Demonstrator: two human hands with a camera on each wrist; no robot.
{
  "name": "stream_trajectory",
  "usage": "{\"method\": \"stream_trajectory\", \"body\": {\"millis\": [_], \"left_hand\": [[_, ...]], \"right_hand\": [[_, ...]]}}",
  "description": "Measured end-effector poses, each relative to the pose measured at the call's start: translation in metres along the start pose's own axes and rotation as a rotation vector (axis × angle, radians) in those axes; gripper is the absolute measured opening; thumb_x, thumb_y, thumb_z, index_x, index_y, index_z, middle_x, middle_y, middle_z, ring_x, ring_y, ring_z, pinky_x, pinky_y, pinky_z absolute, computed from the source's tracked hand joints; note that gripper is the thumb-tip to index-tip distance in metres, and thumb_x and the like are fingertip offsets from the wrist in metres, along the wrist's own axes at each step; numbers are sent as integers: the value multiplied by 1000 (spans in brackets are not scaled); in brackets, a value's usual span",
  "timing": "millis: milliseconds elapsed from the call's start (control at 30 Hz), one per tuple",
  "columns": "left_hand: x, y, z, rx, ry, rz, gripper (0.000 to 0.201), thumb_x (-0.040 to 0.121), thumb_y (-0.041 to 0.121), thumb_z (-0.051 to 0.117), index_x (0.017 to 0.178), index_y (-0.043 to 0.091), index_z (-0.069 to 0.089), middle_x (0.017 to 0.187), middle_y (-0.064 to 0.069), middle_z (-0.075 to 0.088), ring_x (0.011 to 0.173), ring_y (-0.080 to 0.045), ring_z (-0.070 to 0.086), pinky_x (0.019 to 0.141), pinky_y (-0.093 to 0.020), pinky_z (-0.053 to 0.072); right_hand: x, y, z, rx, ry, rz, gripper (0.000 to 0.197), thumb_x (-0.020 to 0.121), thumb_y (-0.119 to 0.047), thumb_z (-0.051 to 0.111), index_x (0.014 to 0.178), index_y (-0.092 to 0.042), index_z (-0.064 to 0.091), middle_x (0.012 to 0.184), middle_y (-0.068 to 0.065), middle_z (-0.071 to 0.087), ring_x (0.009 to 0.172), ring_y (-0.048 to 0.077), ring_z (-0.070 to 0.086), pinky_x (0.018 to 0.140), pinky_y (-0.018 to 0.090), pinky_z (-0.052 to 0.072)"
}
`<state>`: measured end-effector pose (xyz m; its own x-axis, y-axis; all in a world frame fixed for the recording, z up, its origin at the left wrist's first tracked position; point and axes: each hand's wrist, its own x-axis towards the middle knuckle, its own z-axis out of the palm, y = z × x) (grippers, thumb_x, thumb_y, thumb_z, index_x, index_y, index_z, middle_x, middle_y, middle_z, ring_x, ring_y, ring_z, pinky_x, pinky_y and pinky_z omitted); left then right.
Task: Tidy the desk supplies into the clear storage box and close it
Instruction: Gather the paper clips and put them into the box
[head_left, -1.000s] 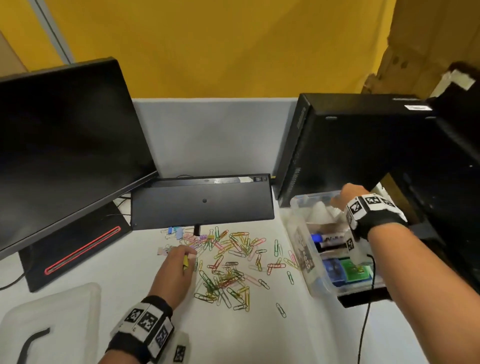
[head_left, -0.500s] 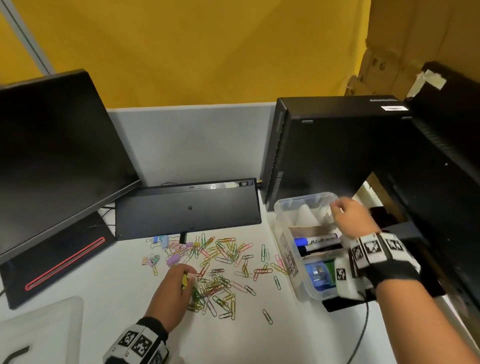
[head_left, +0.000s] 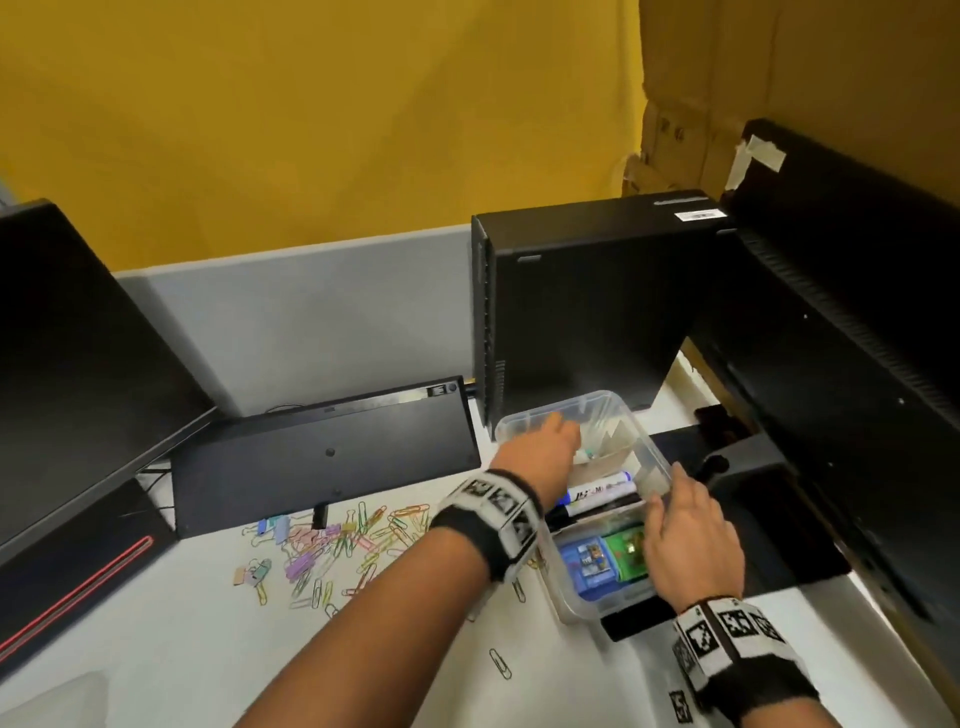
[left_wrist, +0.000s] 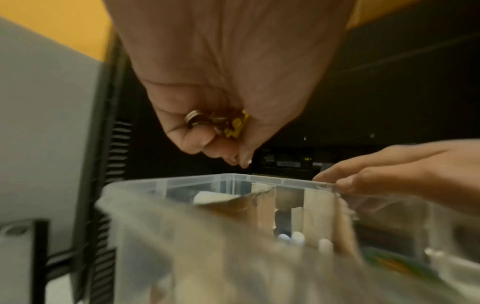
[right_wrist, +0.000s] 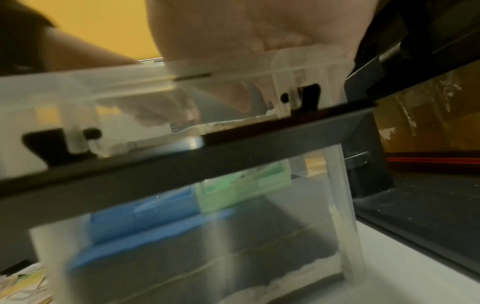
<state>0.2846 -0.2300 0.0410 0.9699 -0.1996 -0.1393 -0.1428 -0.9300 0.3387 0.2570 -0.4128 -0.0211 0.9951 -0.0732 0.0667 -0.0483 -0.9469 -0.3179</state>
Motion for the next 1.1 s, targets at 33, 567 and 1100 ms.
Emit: {"method": "stream_trajectory", "body": {"millis": [33,567,1100], "left_hand": [[15,9,-2,57,-43,-1,38,87,-1,49,124,8,43,125,-13,43,103,-35,57,83,-46,49],[56,17,4,-53,-89,-51,40,94,11,45,133,9,47,132,-14,55,119,-30,53,99,-39,44],[-226,-168,82,-294,255,-423,28,93,16,50,117,28,56,122,9,53,113,-9,45,94,-18,33]], "right_hand": [[0,0,0,-2,-2,1,54,97,-36,33,146,-12,29,138,7,47,120,23,49,97,40,42],[-2,-2,-3,-29,-56,15,58,98,-39,28,150,-15,18,146,3,38,127,18,41,103,36,37],[-31,-62,-6,78,-52,-267,48,93,-25,49,140,-18,39,150,4,33,142,21,23,117,41,18]]}}
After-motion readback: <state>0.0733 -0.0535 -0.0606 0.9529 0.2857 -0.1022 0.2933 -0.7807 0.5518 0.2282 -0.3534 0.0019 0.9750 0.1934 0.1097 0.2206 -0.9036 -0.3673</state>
